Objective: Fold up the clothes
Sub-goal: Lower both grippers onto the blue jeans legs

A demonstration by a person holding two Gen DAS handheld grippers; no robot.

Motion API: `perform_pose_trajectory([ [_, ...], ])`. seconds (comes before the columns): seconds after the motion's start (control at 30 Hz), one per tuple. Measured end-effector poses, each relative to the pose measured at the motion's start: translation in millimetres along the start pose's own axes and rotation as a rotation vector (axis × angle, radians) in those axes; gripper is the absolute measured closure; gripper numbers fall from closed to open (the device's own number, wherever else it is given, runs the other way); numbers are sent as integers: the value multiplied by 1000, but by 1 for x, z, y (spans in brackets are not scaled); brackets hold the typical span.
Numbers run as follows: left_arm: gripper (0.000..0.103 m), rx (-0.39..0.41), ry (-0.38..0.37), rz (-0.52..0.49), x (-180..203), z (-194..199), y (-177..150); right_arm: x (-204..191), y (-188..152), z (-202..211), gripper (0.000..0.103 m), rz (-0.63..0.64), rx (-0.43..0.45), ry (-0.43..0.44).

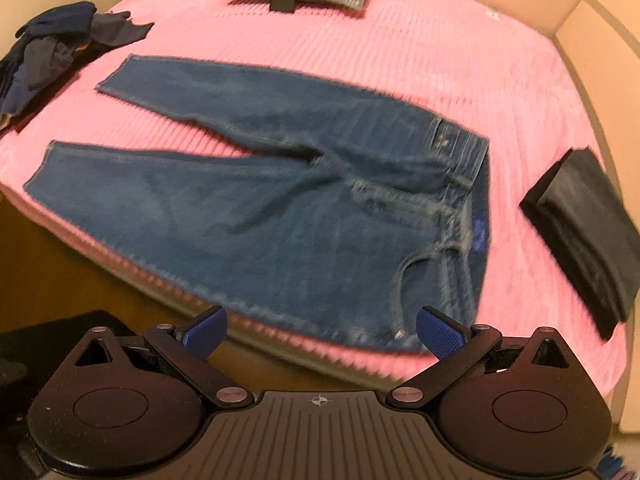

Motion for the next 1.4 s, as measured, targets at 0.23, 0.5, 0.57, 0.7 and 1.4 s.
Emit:
perform_pose_trajectory([
  [0.23,6,90,-20,-197,-37,-84,91,21,62,-27,0,52,-3,-43],
  [0.5,34,109,-113,-438,-54,-262,194,36,159,-89,0,134,-61,-83],
  [0.57,43,99,-131,-489,-56,-306,211,38,177,-109,0,163,-84,-89],
  [0.7,47,74,-182,-599,-56,-382,232,46,201,-146,0,196,-137,-103],
  [1.4,97,94,-341,-1020,-49,-427,212,95,224,-222,0,163,-246,-81],
])
Point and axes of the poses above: each gripper's, at about its wrist camera, not at the fingertips, and z roughly against the way its jaws point, x to its right, y to its top, the point moved 9 cm from there along -z, roughly the way its jaws point, and after that the axes turned 11 degrees about y, right-handed, at the moved point
